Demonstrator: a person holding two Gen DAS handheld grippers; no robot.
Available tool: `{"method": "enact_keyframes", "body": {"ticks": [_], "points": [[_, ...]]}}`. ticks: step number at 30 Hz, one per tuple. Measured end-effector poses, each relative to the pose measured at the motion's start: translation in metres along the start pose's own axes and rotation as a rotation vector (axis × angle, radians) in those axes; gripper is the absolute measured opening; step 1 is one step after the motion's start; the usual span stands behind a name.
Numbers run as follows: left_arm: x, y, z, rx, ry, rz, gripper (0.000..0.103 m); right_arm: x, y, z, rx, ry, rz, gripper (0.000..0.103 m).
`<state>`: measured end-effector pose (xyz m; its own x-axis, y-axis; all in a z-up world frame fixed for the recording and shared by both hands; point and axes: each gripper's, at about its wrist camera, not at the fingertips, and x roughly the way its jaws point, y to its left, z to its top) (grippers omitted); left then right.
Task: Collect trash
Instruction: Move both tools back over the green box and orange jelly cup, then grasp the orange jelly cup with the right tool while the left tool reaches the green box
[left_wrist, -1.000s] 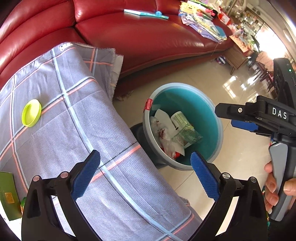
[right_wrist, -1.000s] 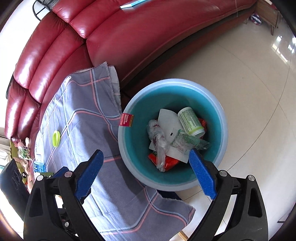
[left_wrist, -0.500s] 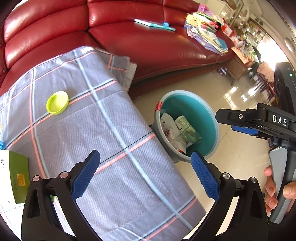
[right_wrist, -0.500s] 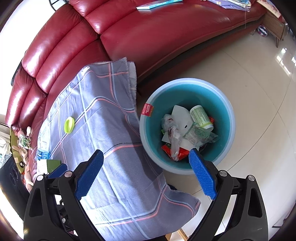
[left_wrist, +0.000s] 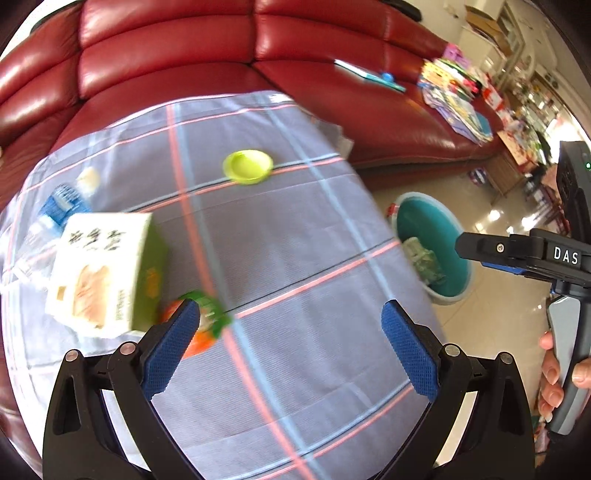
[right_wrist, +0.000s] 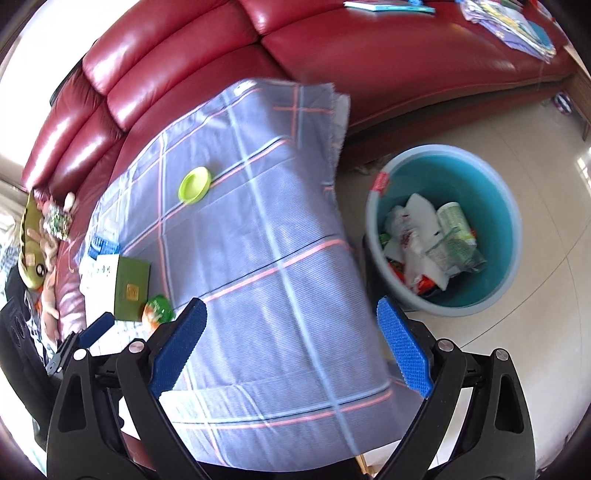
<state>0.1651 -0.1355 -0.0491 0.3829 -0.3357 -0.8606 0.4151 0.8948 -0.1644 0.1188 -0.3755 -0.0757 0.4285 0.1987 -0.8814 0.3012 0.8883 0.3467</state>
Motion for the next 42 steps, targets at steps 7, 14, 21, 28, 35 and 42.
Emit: {"method": "enact_keyframes", "body": {"ticks": [7,14,21,28,35,42], "points": [[-0.019,0.087,-0.043,-0.082,-0.018,0.118,0.099,0.044,0.072,-0.026,-0.138,0.083,0.006,0.089],[-0.013,0.156,-0.069,-0.175,0.001,0.182,0.099,0.091,0.143,-0.043,-0.173,0.145,0.002,0.089],[-0.006,0.193,-0.078,-0.234,0.016,0.143,0.099,0.128,0.175,-0.047,-0.082,0.179,-0.006,0.059],[-0.001,0.206,-0.078,-0.216,0.021,0.122,0.099,0.139,0.191,-0.048,-0.070,0.141,-0.010,0.059],[-0.002,0.203,-0.074,-0.177,0.001,0.111,0.099,0.143,0.201,-0.056,-0.169,0.088,-0.074,0.046],[0.001,0.184,-0.053,-0.128,-0.048,0.113,0.096,0.136,0.188,-0.054,-0.237,0.124,-0.056,0.046]]}}
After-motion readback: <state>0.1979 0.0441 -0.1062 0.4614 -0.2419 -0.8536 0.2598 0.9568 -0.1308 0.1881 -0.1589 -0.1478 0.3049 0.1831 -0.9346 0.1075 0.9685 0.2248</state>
